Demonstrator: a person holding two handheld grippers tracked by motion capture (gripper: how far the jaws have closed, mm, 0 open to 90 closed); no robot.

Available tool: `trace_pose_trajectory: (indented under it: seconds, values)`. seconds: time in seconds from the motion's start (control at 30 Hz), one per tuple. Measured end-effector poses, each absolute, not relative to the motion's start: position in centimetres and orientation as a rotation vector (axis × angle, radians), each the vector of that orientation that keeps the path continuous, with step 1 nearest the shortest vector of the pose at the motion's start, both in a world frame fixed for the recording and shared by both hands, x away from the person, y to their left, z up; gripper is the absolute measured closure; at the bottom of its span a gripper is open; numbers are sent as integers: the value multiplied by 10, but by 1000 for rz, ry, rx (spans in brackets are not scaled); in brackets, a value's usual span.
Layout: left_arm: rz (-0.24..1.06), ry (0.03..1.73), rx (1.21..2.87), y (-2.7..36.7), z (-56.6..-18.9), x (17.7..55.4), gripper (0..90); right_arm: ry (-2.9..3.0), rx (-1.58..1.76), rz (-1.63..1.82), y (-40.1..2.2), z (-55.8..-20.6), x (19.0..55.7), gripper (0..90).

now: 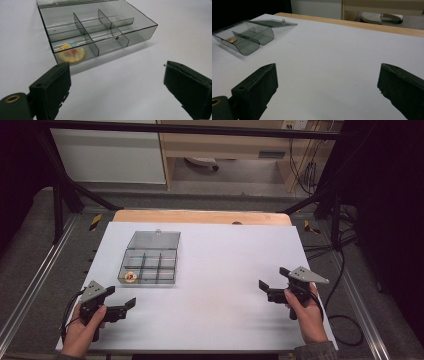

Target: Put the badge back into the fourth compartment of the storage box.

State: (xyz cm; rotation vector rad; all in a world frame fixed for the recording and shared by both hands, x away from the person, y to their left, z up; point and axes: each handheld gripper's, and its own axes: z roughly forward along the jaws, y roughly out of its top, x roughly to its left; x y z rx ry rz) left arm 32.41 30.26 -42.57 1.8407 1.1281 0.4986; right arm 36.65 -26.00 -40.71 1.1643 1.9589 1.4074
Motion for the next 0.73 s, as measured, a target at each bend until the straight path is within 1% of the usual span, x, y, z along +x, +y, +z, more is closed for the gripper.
trace_pose_trajectory:
  seconds: [0.37, 0.73]
  values:
    - [482, 1123, 1843, 301, -426, 324, 75, 1993, 1206, 1365, -264, -424, 372, 36]
    - [481, 1121, 1846, 300, -426, 324, 75, 2072, 1210, 1303, -255, -438, 376, 37]
